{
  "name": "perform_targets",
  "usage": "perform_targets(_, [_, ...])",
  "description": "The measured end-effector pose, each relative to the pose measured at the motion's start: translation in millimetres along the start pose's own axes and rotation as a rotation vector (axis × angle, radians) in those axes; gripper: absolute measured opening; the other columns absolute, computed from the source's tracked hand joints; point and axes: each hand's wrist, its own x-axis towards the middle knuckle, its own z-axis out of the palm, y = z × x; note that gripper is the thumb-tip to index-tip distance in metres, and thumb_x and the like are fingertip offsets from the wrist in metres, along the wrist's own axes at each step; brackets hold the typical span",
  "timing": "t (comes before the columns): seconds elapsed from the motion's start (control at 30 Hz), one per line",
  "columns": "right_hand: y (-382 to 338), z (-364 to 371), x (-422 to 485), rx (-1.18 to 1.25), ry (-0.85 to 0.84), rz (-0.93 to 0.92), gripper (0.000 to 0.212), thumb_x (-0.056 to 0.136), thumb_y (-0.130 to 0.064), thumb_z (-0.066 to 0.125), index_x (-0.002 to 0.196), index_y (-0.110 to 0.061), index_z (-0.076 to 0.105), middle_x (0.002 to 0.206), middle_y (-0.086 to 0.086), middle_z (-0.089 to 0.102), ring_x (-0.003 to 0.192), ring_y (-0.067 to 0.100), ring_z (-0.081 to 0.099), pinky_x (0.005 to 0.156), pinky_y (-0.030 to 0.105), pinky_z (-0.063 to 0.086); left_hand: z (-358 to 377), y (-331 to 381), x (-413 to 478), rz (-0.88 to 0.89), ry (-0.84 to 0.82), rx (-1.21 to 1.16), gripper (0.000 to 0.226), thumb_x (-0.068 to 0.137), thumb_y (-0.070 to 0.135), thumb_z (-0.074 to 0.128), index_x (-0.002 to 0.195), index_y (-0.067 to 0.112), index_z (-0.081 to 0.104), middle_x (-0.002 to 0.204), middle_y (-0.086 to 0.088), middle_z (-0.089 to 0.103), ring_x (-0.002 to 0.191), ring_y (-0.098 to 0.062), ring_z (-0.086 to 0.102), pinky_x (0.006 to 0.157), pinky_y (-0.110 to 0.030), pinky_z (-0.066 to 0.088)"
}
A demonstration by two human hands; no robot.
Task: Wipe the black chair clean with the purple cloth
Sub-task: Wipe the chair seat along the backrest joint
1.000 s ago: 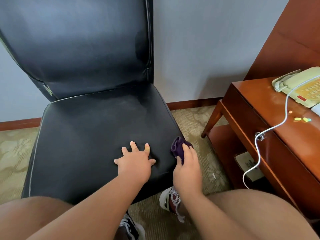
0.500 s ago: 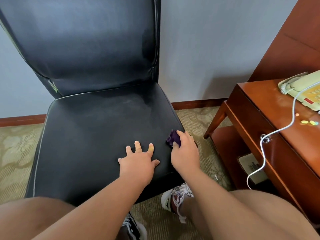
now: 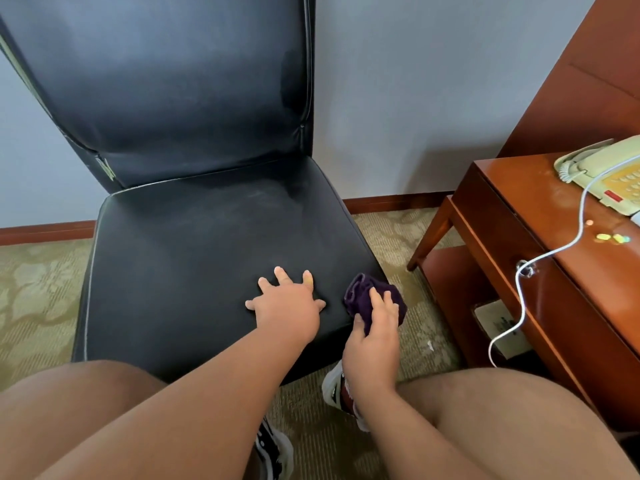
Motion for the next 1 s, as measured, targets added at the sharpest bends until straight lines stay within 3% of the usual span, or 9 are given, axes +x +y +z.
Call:
perform_targets(0.13, [-15, 0, 7, 0.059, 0.010, 0.095, 0.050, 0.100, -0.017, 0.056, 0.147, -0.027, 0.045, 0.164, -0.002, 0.022, 0.152, 0.018, 0.014, 0.118, 0.036, 0.024, -7, -16, -6, 0.106, 0.049, -0.029, 0.064, 0.093, 0.065, 0.032, 0.151, 0.043, 0.014, 0.162, -0.005, 0.008, 0.142, -0.039, 0.022, 0.096, -0.052, 0.044])
perform_targets(0.27, [-18, -9, 36, 0.088, -0.008, 0.131, 0.048, 0.097, -0.014, 0.058, 0.144, -0.023, 0.050, 0.163, 0.003, 0.024, 0.150, 0.024, 0.023, 0.118, 0.038, 0.024, -14, -62, -21, 0.251, 0.117, -0.129, 0.061, 0.092, 0.063, 0.038, 0.149, 0.046, 0.022, 0.162, 0.009, 0.009, 0.143, -0.024, 0.030, 0.103, -0.041, 0.040])
perform_targets(0.37, [-18, -10, 48, 0.114, -0.022, 0.153, 0.049, 0.099, -0.015, 0.056, 0.146, -0.022, 0.047, 0.163, 0.003, 0.024, 0.150, 0.023, 0.020, 0.120, 0.041, 0.022, -11, -115, -33, 0.211, 0.129, -0.117, 0.065, 0.090, 0.064, 0.042, 0.149, 0.049, 0.019, 0.162, 0.010, 0.005, 0.146, -0.022, 0.020, 0.110, -0.044, 0.033])
perform_targets(0.5, [-29, 0, 43, 0.039, 0.021, 0.137, 0.053, 0.098, -0.011, 0.055, 0.149, -0.018, 0.042, 0.164, 0.006, 0.022, 0.152, 0.026, 0.011, 0.121, 0.045, 0.019, 0, -162, -41, 0.135, 0.024, 0.013, 0.073, 0.088, 0.071, 0.036, 0.150, 0.051, 0.005, 0.163, 0.003, -0.004, 0.150, -0.025, -0.001, 0.116, -0.054, 0.018])
perform_targets(0.67, [-28, 20, -8, -0.155, -0.055, 0.008, 0.067, 0.099, -0.020, 0.056, 0.157, -0.019, 0.023, 0.167, 0.007, 0.007, 0.153, 0.030, 0.002, 0.124, 0.045, 0.016, 17, -159, -35, 0.135, 0.036, 0.039, 0.072, 0.088, 0.070, 0.033, 0.149, 0.050, 0.000, 0.162, 0.000, -0.004, 0.148, -0.031, -0.003, 0.112, -0.061, 0.019])
perform_targets(0.8, [-27, 41, -59, -0.313, -0.225, -0.254, 0.063, 0.104, -0.033, 0.041, 0.159, -0.026, 0.013, 0.168, 0.003, -0.005, 0.153, 0.027, -0.007, 0.125, 0.042, 0.006, 17, -157, -32, 0.120, 0.007, 0.036, 0.071, 0.089, 0.070, 0.033, 0.149, 0.050, 0.000, 0.162, 0.000, -0.005, 0.148, -0.032, -0.002, 0.111, -0.061, 0.020])
perform_targets(0.9, [-24, 52, -76, -0.383, -0.324, -0.388, 0.057, 0.105, -0.035, 0.035, 0.159, -0.030, 0.015, 0.168, -0.001, -0.006, 0.153, 0.024, -0.010, 0.122, 0.040, -0.003, 12, -153, -31, 0.116, -0.025, 0.039, 0.071, 0.090, 0.068, 0.035, 0.150, 0.049, 0.001, 0.163, 0.000, -0.005, 0.148, -0.032, -0.002, 0.110, -0.062, 0.021])
perform_targets(1.0, [-26, 48, -60, -0.433, -0.325, -0.436, 0.054, 0.105, -0.033, 0.038, 0.156, -0.030, 0.024, 0.168, 0.000, 0.005, 0.154, 0.024, -0.002, 0.122, 0.040, 0.000, 9, -151, -31, 0.117, -0.052, 0.026, 0.071, 0.091, 0.067, 0.036, 0.151, 0.048, 0.001, 0.163, -0.001, -0.006, 0.148, -0.032, -0.004, 0.111, -0.062, 0.020])
